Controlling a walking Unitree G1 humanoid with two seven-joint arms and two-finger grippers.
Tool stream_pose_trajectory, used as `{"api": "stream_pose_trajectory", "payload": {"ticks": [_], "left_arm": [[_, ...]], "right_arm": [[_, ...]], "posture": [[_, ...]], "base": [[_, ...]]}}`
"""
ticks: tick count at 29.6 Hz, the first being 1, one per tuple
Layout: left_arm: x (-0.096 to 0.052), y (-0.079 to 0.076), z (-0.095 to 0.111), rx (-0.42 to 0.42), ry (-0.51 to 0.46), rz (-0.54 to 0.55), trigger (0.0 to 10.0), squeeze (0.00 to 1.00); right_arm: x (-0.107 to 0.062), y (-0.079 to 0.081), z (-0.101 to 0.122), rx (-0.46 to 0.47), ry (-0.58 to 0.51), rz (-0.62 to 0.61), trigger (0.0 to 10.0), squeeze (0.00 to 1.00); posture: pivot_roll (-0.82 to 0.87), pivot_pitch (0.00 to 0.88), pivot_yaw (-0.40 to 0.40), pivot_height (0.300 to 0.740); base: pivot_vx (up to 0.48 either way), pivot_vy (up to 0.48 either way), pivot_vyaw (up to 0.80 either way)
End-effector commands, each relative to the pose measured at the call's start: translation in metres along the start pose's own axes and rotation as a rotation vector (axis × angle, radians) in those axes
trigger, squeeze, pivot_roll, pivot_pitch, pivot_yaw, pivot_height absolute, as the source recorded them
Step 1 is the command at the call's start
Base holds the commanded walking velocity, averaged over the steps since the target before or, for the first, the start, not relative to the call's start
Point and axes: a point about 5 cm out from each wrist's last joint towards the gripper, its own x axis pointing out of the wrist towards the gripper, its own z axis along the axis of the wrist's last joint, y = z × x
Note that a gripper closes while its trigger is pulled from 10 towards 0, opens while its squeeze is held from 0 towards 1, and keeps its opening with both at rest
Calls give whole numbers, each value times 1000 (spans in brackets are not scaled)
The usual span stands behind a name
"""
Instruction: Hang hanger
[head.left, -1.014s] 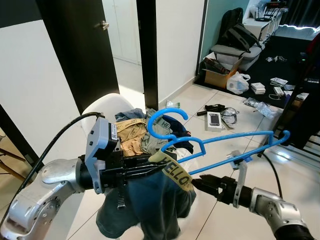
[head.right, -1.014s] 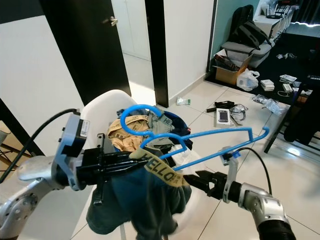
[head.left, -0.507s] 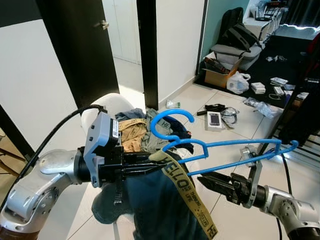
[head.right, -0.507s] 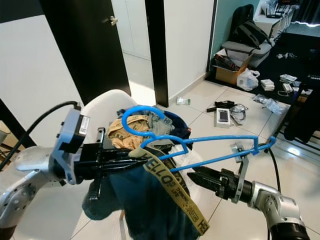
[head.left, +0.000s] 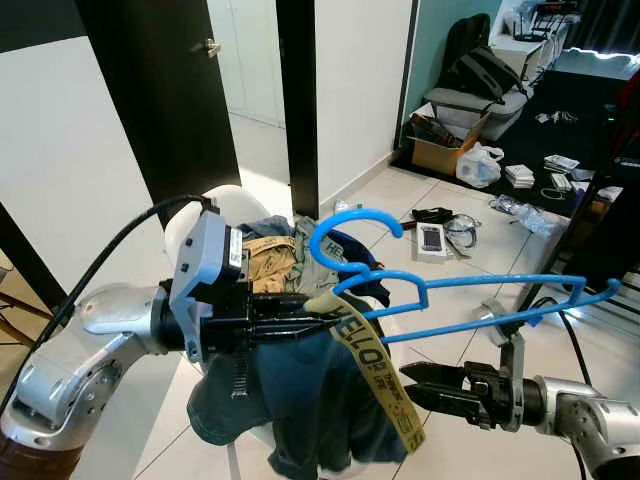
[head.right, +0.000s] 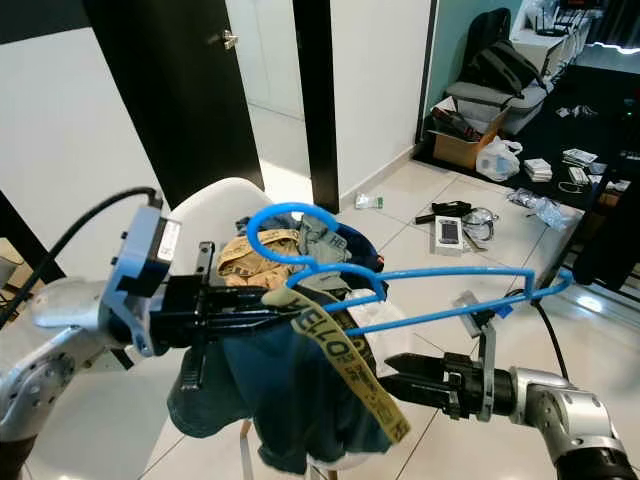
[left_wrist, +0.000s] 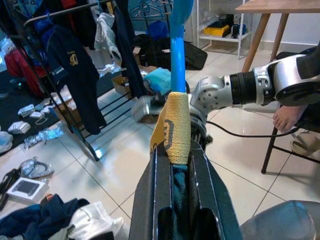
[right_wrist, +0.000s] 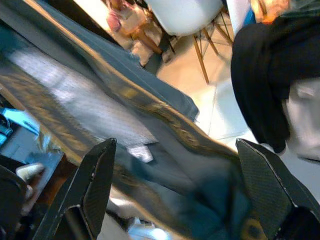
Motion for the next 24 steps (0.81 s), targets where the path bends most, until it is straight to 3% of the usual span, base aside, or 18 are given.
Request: {"api": "stream_pose_trajectory", "payload": {"ticks": [1,9,14,15,16,17,24], "left_arm": [[0,3,7,38,-13,10,10000,0],[1,5,16,72,-33,7,10000,0],[2,12,25,110,-66,38,10000,0],[2,13,27,117,-76,47,10000,0],[2,13,27,117,-76,47,10000,0],[2,14,28,119,-81,51,10000,0],[-2,19,28,129,-77,87,10000,0]], "right_arm": [[0,-7,-6,5,33,-66,10000,0],[4,-13,-9,13,59,-123,10000,0],[7,-13,-22,36,155,-128,10000,0],[7,-15,-26,43,178,-145,1529,0],[7,-15,-26,43,178,-145,1529,0],[6,-16,-27,41,189,-163,0,0],[1,-24,-26,45,179,-228,0,0]], "posture": [[-22,0,24,740],[-18,0,23,740],[-16,0,21,740],[-18,0,22,740],[-18,0,22,740],[-18,0,22,740],[-20,0,19,740]], "base": [[0,0,0],[0,0,0],[0,0,0],[0,0,0],[0,0,0],[0,0,0],[0,0,0]]}}
